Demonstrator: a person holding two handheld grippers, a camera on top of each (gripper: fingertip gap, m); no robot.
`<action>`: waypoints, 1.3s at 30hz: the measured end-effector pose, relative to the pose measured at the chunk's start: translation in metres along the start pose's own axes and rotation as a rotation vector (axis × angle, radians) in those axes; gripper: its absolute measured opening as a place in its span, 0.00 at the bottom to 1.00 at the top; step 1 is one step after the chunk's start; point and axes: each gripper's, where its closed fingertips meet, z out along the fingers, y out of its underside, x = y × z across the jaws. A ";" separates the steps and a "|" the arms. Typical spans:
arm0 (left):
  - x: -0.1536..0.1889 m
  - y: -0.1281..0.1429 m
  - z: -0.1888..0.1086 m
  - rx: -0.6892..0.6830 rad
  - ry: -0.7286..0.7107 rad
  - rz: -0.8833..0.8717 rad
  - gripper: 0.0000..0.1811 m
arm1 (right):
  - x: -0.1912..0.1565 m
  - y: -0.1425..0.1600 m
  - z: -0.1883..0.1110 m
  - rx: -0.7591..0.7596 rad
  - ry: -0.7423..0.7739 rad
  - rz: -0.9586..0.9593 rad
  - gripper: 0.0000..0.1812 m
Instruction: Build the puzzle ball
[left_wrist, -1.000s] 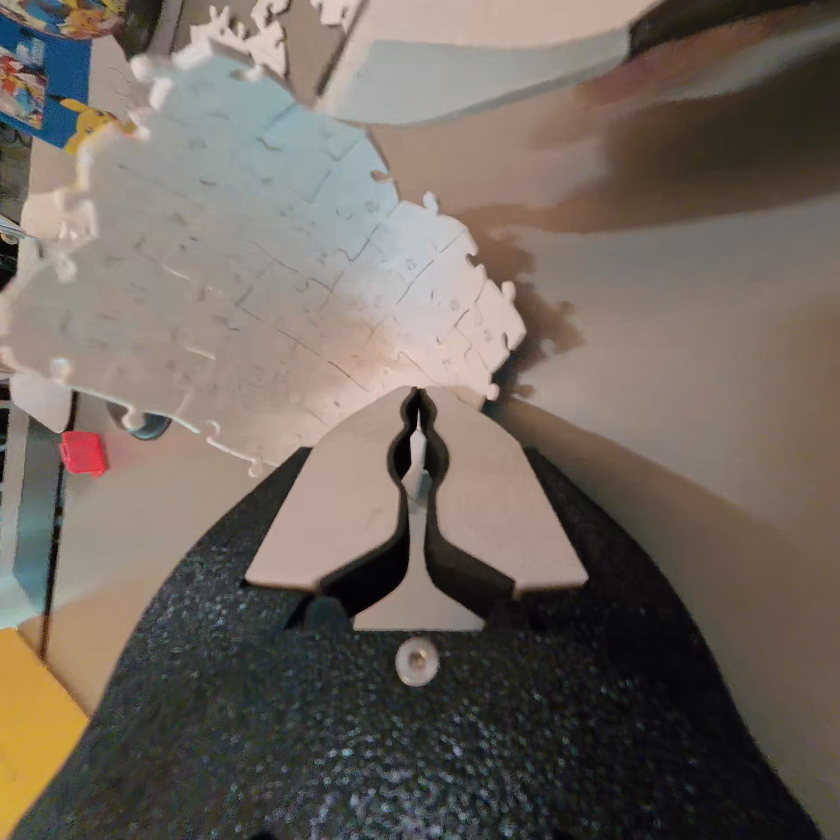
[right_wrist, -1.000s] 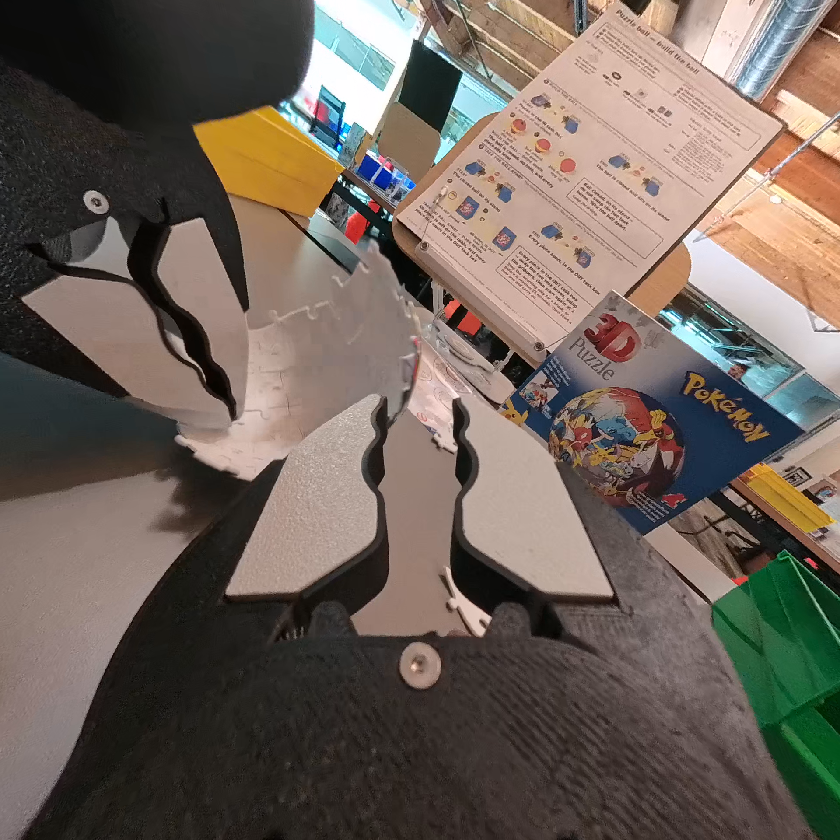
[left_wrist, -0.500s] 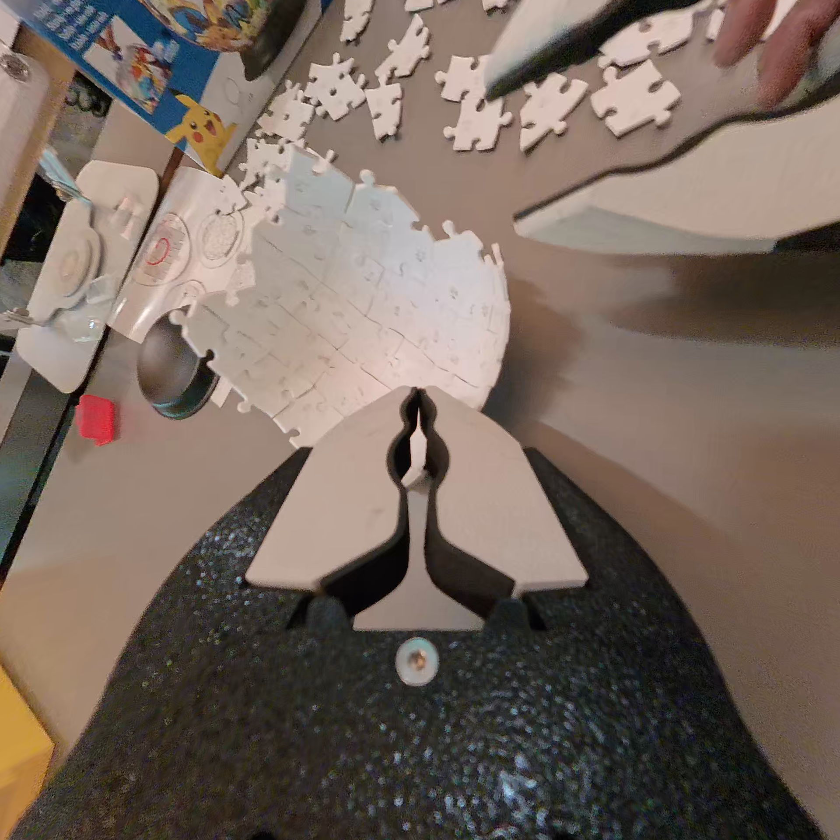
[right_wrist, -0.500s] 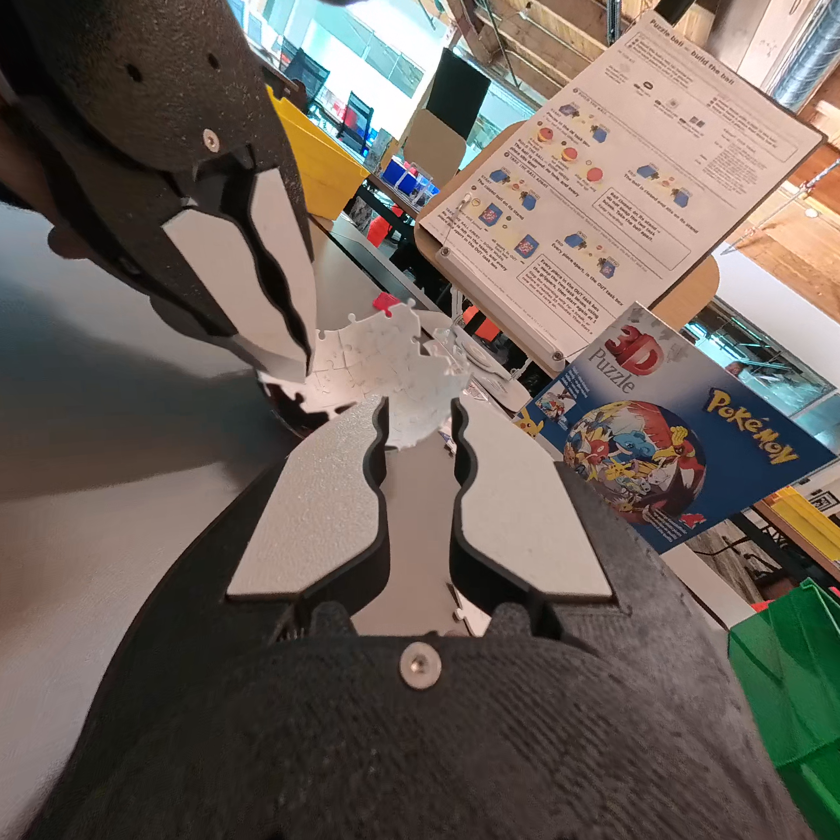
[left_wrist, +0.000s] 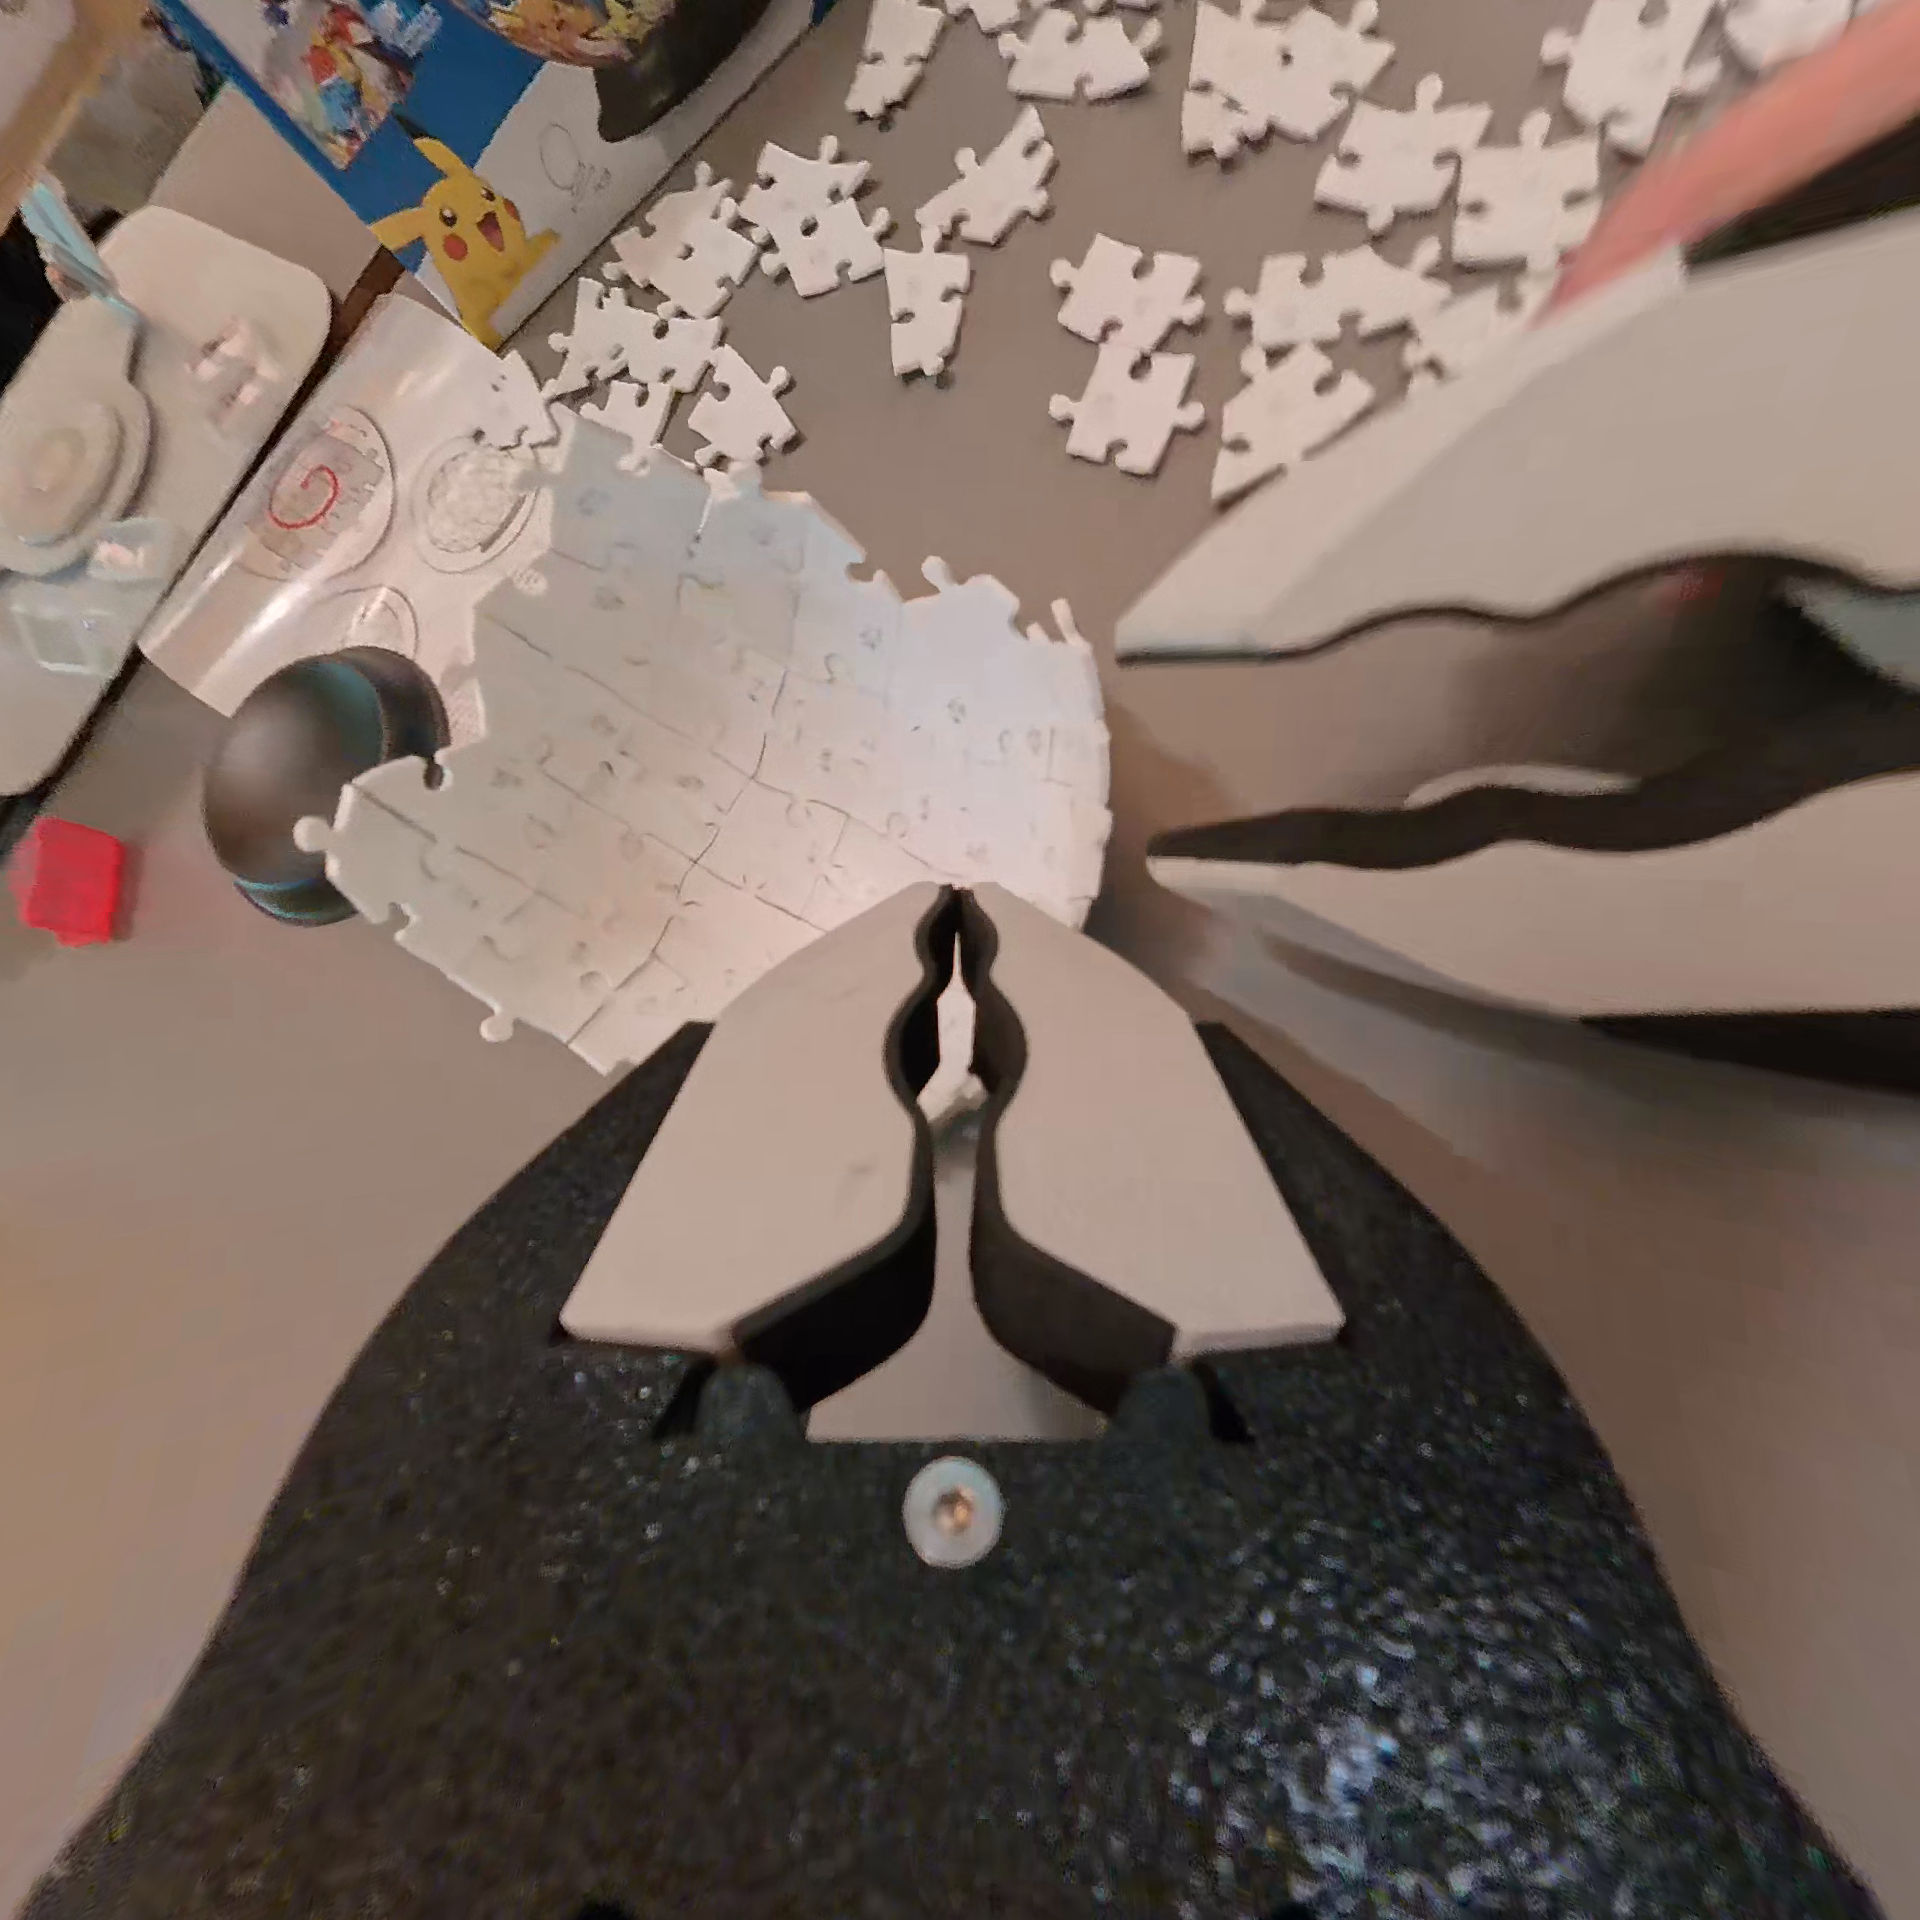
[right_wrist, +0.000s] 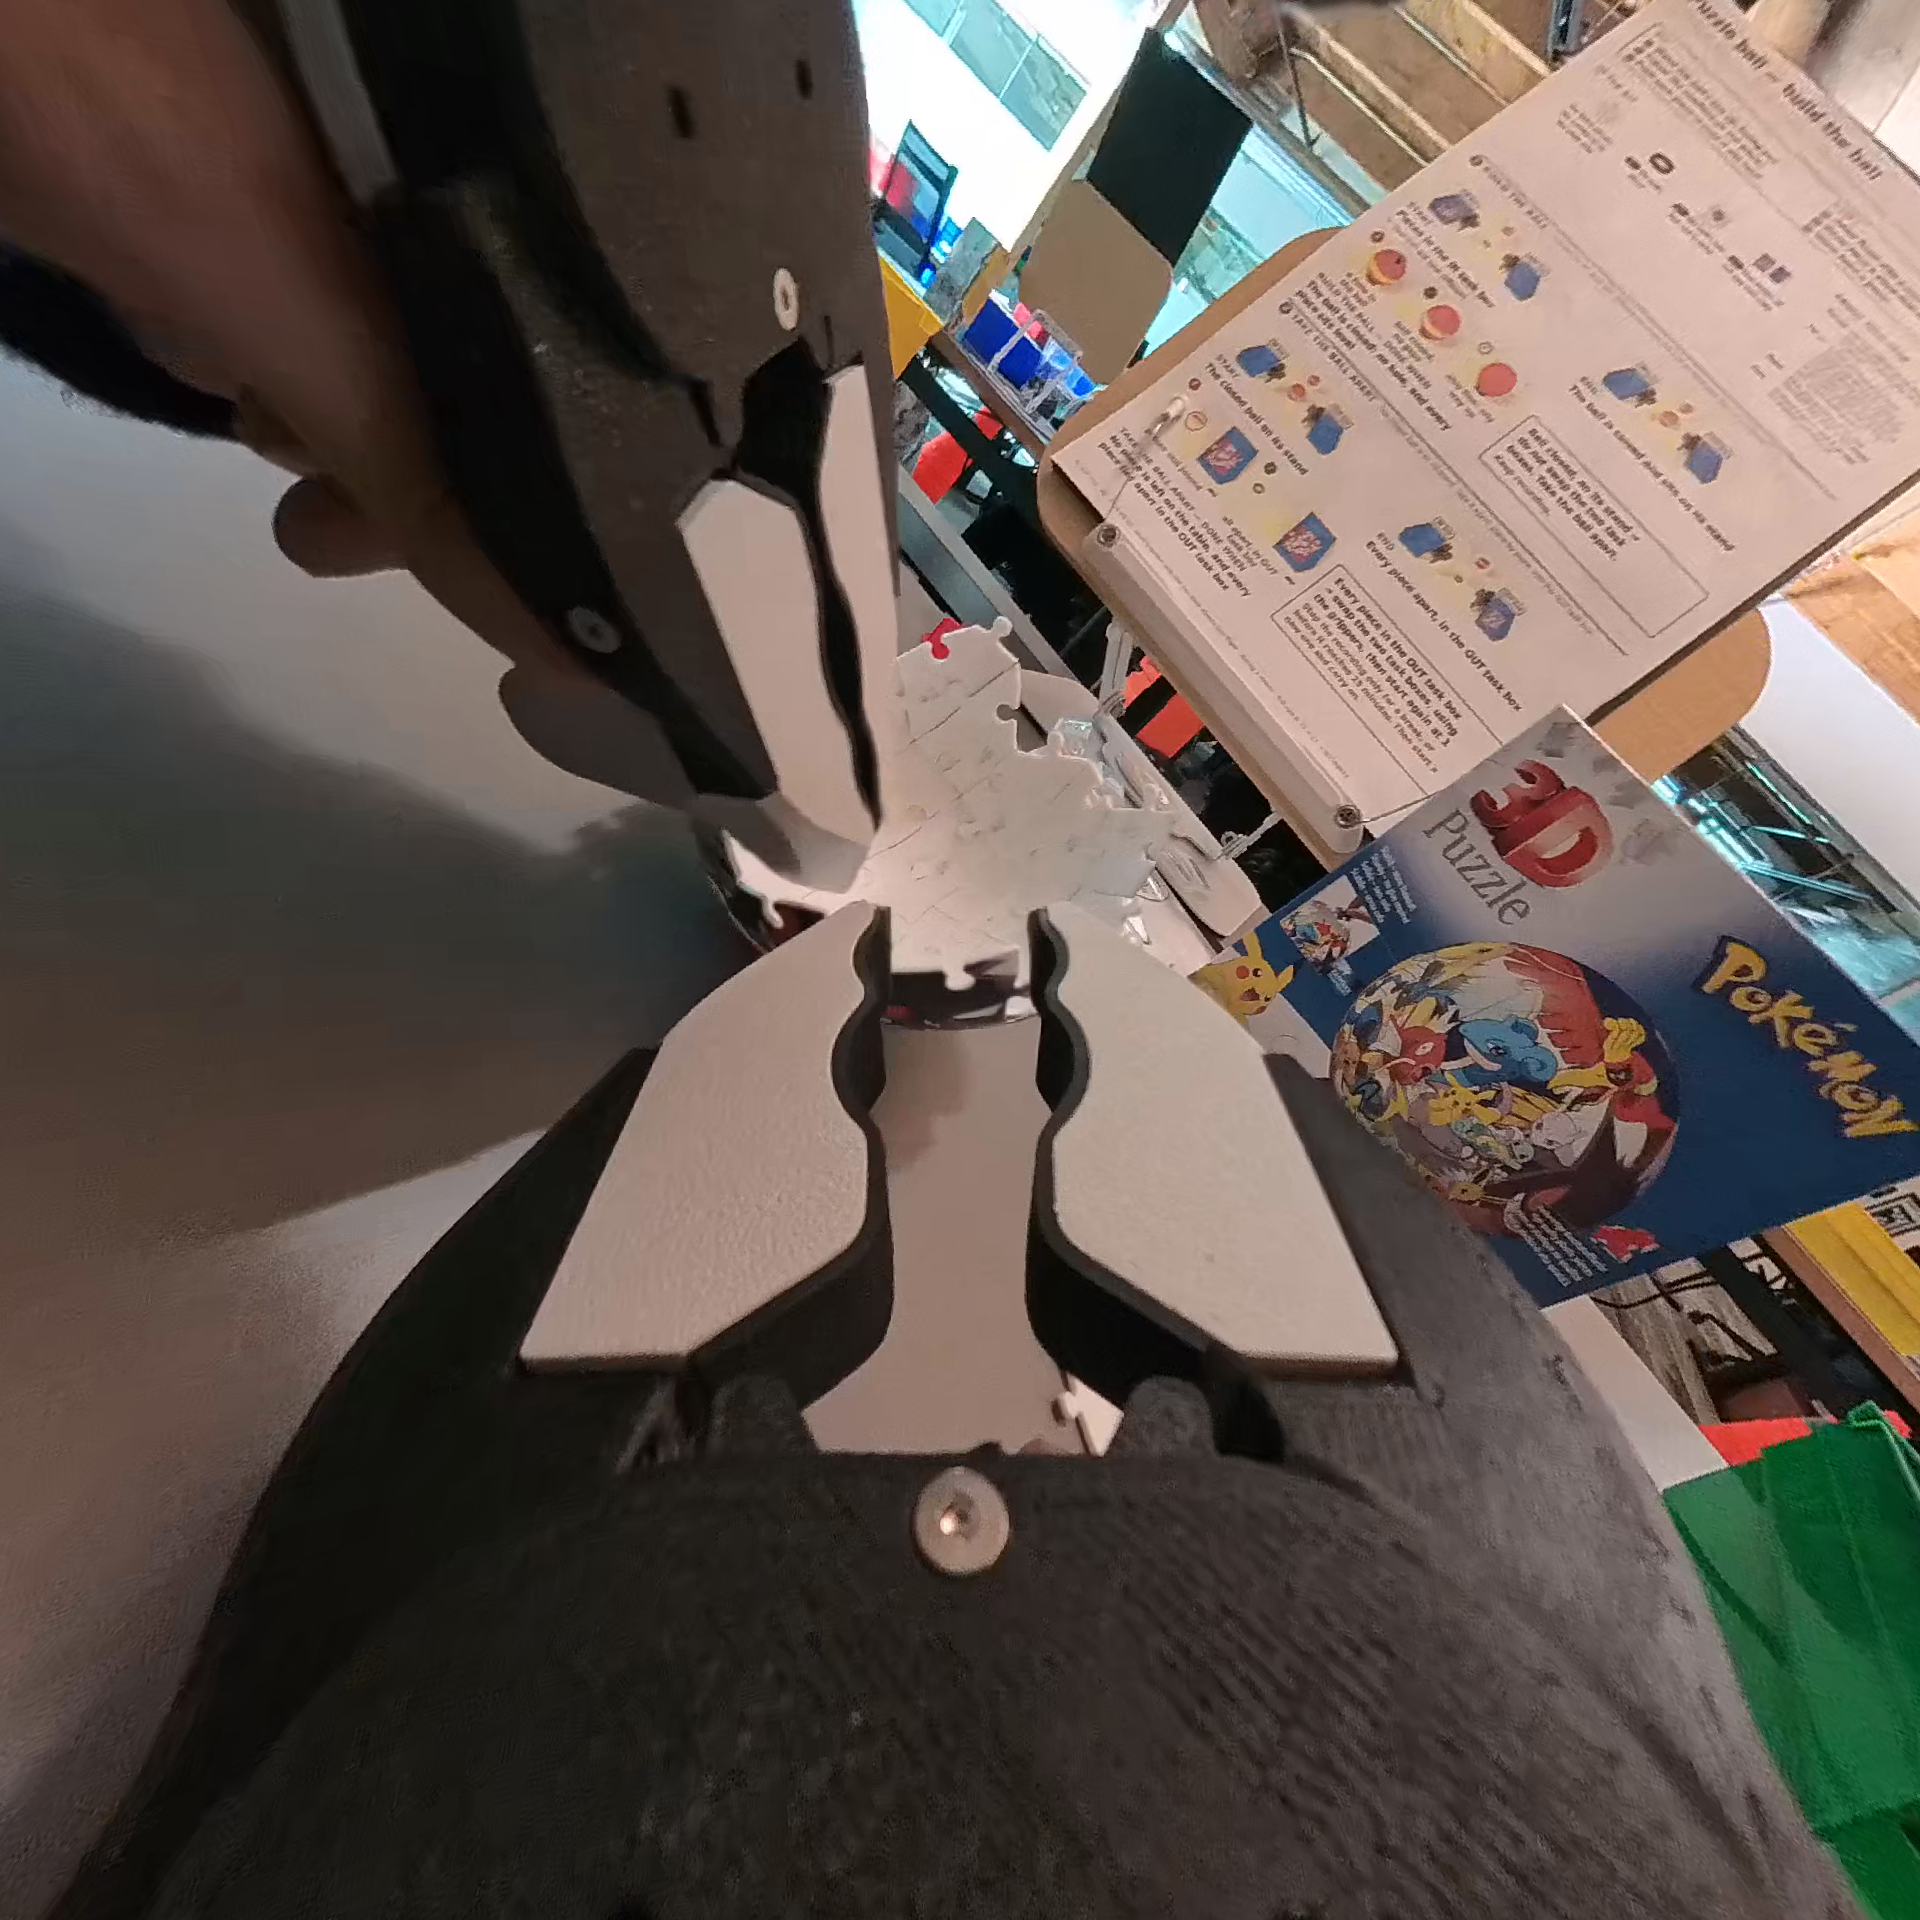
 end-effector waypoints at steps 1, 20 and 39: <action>0.001 -0.003 0.000 0.012 0.017 -0.046 0.00 | -0.001 0.001 0.001 -0.005 -0.006 -0.003 0.14; 0.016 -0.025 0.006 0.102 0.208 -0.288 0.01 | -0.001 0.034 0.014 -0.193 -0.045 -0.073 0.09; -0.061 -0.043 -0.034 0.371 0.006 -0.427 0.02 | 0.010 0.034 0.014 -0.188 -0.038 -0.057 0.08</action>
